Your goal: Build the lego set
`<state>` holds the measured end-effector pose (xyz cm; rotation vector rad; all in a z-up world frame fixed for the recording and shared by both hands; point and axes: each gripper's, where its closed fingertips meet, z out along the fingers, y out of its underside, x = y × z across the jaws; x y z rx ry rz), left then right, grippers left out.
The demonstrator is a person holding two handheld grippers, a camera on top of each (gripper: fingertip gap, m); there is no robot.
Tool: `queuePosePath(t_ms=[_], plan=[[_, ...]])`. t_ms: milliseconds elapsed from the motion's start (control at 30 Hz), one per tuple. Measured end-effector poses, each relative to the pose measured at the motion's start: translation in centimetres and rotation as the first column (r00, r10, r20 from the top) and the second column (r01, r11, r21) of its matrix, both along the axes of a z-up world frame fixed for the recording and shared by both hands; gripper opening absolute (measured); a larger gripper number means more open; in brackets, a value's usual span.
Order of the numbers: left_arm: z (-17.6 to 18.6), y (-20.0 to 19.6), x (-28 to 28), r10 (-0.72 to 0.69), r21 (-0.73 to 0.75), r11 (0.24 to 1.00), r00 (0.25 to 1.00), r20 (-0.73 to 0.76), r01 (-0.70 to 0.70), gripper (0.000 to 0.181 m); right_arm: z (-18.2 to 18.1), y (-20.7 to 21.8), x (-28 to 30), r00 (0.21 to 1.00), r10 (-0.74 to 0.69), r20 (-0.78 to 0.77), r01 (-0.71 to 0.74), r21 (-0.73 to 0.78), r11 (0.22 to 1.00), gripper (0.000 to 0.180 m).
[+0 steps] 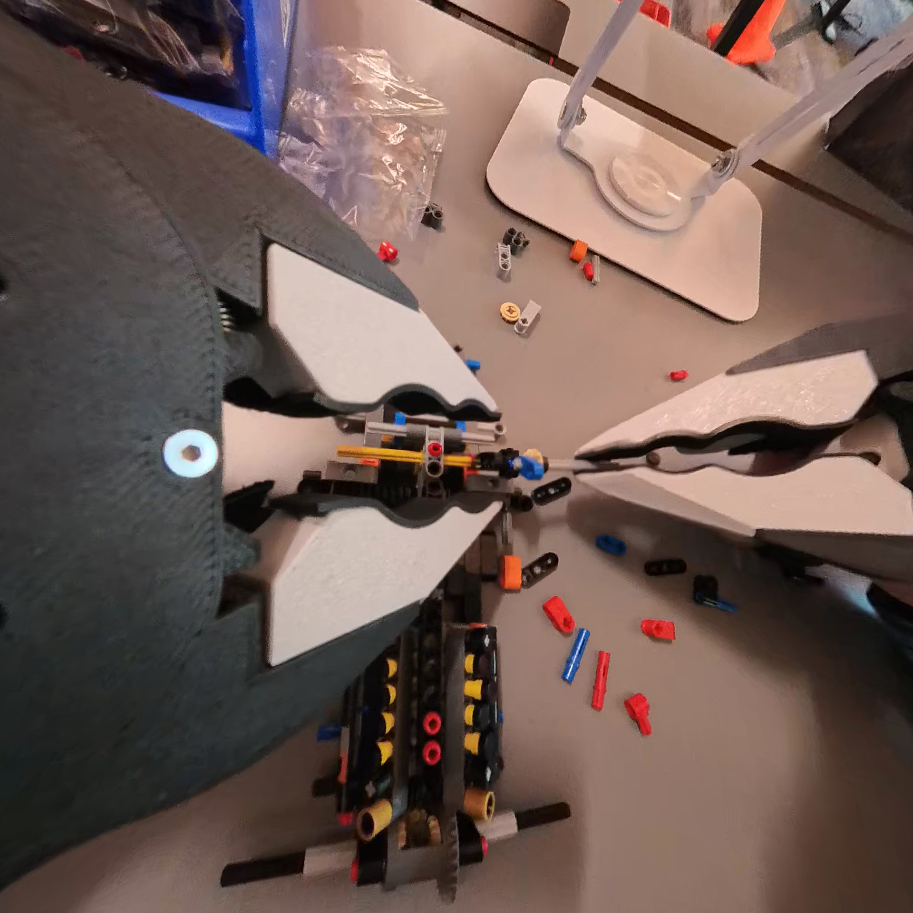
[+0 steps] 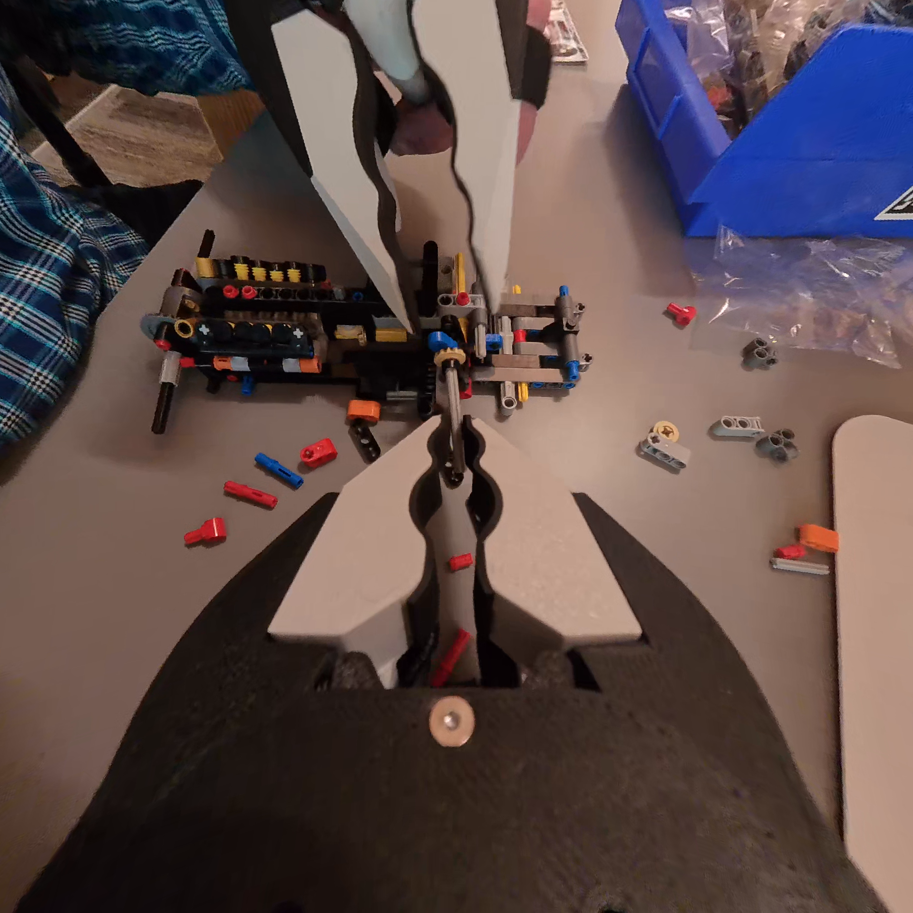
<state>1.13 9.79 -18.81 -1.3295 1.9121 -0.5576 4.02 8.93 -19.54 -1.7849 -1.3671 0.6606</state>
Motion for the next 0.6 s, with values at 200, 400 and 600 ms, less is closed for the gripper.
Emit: queuePosePath(t_ms=[200, 400, 600], plan=[[-0.4, 0.4, 0.3, -0.003, 0.050, 0.999, 1.000, 0.004, 0.003, 0.007, 0.1, -0.1, -0.2, 0.999, -0.023, 0.023, 0.022, 0.014, 1.000, 0.007], [-0.4, 0.6, 0.5, -0.019, 0.021, 1.000, 1.000, 0.006, 0.019, 0.007, 3.0, -0.9, 0.7, 0.995, -0.088, 0.054, 0.080, 0.127, 0.989, 0.011], [-0.5, 0.5, 0.9, -0.039, -0.014, 0.999, 0.999, 0.022, 0.039, 0.008, -0.6, -4.3, -2.4, 0.974, -0.010, 0.227, -0.009, 0.086, 0.996, 0.015]])
